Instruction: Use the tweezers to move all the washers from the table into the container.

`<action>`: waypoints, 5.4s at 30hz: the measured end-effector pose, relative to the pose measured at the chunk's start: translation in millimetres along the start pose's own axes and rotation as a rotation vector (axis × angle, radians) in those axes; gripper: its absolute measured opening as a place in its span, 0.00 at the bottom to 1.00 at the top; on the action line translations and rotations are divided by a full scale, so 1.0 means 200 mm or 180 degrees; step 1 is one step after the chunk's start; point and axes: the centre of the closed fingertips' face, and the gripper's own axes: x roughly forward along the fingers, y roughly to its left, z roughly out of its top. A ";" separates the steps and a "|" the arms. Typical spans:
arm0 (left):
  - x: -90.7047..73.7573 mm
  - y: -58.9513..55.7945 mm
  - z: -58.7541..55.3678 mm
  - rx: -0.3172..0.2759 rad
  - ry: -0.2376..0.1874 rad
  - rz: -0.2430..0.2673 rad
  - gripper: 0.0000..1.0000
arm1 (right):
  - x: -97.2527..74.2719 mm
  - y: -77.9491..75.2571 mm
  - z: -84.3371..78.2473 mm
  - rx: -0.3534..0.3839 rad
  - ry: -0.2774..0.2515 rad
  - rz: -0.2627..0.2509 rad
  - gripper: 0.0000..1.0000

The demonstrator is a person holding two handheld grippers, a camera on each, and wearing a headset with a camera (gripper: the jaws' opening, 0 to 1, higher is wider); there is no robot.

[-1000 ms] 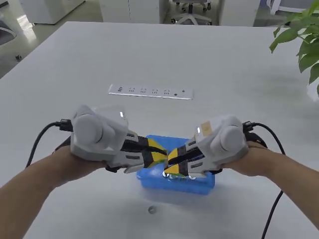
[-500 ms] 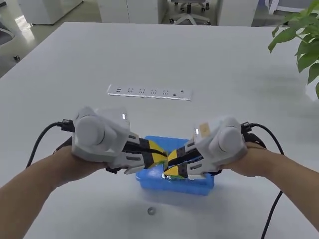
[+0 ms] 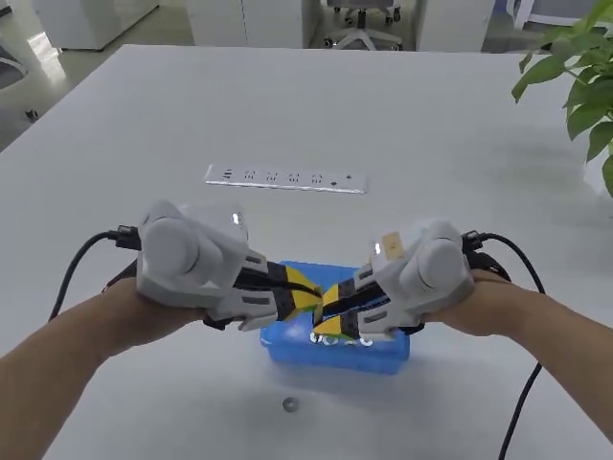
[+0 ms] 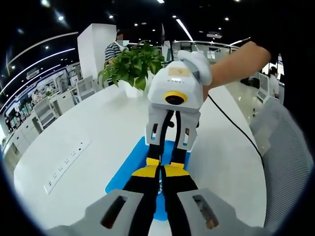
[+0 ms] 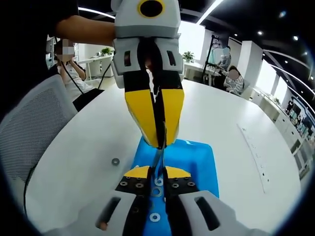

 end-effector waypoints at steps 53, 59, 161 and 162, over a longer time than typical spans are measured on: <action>-0.16 -0.16 0.20 0.0207 -0.0156 -0.0083 0.06 | -0.28 0.10 0.13 0.0192 0.0152 -0.0421 0.29; -0.17 -0.19 0.19 0.0197 -0.0150 -0.0088 0.06 | -0.33 0.13 0.09 0.0305 0.0178 -0.0534 0.33; -0.17 -0.30 -0.15 -0.0059 -0.0106 -0.0068 0.06 | -0.49 0.36 -0.12 0.1201 0.0055 -0.1244 0.89; -0.17 -0.30 -0.15 -0.0059 -0.0106 -0.0071 0.06 | -0.48 0.36 -0.12 0.1188 0.0042 -0.1233 0.88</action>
